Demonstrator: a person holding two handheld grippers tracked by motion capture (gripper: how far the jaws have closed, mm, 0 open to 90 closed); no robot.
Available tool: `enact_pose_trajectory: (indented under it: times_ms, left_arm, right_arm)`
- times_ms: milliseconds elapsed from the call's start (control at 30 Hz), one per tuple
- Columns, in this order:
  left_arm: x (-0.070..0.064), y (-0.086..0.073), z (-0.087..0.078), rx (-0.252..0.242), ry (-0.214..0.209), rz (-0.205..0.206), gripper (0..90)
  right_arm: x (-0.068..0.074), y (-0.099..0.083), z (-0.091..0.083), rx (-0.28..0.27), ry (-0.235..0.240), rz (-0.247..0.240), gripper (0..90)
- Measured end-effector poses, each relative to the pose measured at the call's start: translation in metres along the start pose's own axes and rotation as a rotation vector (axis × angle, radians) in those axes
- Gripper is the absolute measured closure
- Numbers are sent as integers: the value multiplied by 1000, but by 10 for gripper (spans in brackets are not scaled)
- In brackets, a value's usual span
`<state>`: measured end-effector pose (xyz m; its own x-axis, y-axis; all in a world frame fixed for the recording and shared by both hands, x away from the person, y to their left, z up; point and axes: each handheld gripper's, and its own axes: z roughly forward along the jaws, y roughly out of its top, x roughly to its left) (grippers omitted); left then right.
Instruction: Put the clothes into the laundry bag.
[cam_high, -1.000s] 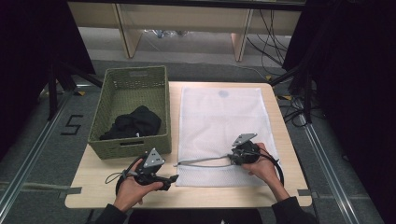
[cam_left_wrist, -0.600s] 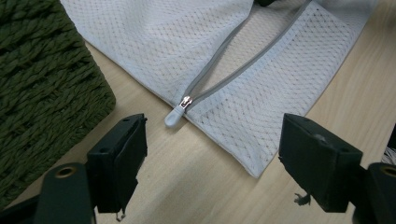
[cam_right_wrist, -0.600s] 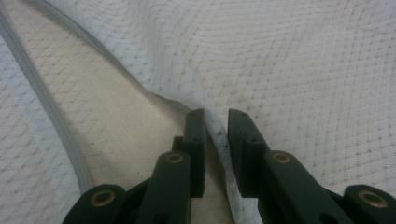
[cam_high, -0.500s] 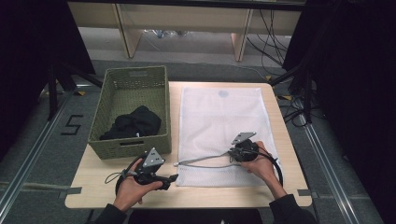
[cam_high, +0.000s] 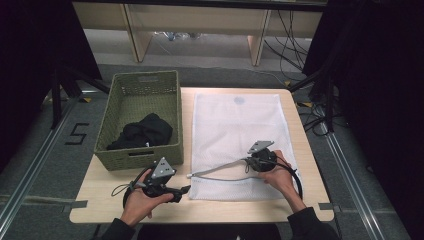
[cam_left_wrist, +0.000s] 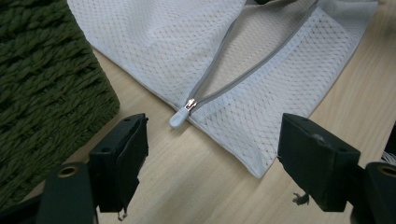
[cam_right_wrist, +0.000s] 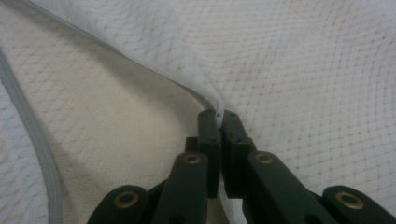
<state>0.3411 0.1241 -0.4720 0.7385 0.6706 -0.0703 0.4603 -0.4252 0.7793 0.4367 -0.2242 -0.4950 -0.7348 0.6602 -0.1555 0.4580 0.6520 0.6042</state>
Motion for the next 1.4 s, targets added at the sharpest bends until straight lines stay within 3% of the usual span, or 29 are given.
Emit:
enact_pose_trajectory:
  times_ms: [100, 167, 300, 333, 367, 433, 467, 533, 600, 633, 700, 733, 833, 867, 900, 933, 1033, 1133, 1167, 1233, 1300, 1333, 1400]
  left_arm:
    - [0, 3, -3, -28, -4, -23, 242]
    - [2, 6, -6, -37, -7, -27, 241]
    - [3, 13, -15, -70, -14, -53, 240]
    - [4, 19, -23, -100, -7, -78, 239]
    - [6, 23, -28, -99, 1, -69, 238]
    - [8, 26, -33, -93, 9, -56, 238]
    - [11, 31, -40, -113, 31, -84, 238]
    - [14, 33, -46, -104, 37, -74, 239]
    - [26, 41, -62, -92, 94, -77, 239]
    - [31, 45, -67, -79, 109, -78, 236]
    - [40, 53, -78, -74, 165, -84, 238]
    - [40, 53, -78, -74, 165, -84, 238]
    - [66, 70, -90, 14, 243, -44, 234]
    - [75, 73, -90, 27, 262, -50, 224]
    - [75, 73, -90, 27, 262, -50, 217]
    - [95, 77, -86, 53, 286, -75, 215]
    - [122, 80, -71, 83, 307, -126, 210]
    - [140, 81, -62, 143, 294, -146, 209]
    - [158, 81, -53, 173, 291, -166, 207]
    - [173, 82, -46, 183, 323, -166, 215]
    - [180, 83, -42, 175, 319, -173, 203]
    - [191, 82, -34, 197, 271, -196, 204]
    - [196, 83, -31, 220, 261, -177, 210]
  right_arm:
    - [-2, 2, -3, -16, -8, 11, 891]
    - [-6, 4, -6, -32, -10, -32, 891]
    - [-7, 7, -11, -39, -18, -17, 892]
    - [-7, 8, -13, -44, -29, -18, 892]
    - [-8, 8, -13, -52, -25, -37, 892]
    - [-7, 9, -15, -46, -33, -19, 893]
    - [-8, 10, -16, -49, -34, -39, 893]
    - [-9, 12, -19, -56, -45, -53, 893]
    - [-10, 14, -24, -68, -46, -38, 894]
    - [-12, 16, -25, -78, -57, -59, 894]
    - [-13, 19, -28, -81, -65, -53, 894]
    - [-13, 19, -28, -81, -65, -53, 894]
    - [-15, 23, -31, -93, -77, -43, 894]
    - [-16, 25, -33, -102, -79, -54, 894]
    - [-16, 25, -33, -102, -79, -54, 894]
    - [-18, 29, -36, -116, -82, -59, 894]
    - [-19, 33, -40, -129, -88, -63, 894]
    - [-18, 35, -42, -136, -88, -51, 894]
    - [-17, 36, -43, -135, -85, -56, 894]
    - [-16, 36, -42, -137, -84, -59, 894]
    - [-16, 36, -40, -128, -80, -69, 894]
    - [-16, 35, -38, -129, -78, -80, 894]
    - [-15, 34, -37, -118, -74, -61, 894]
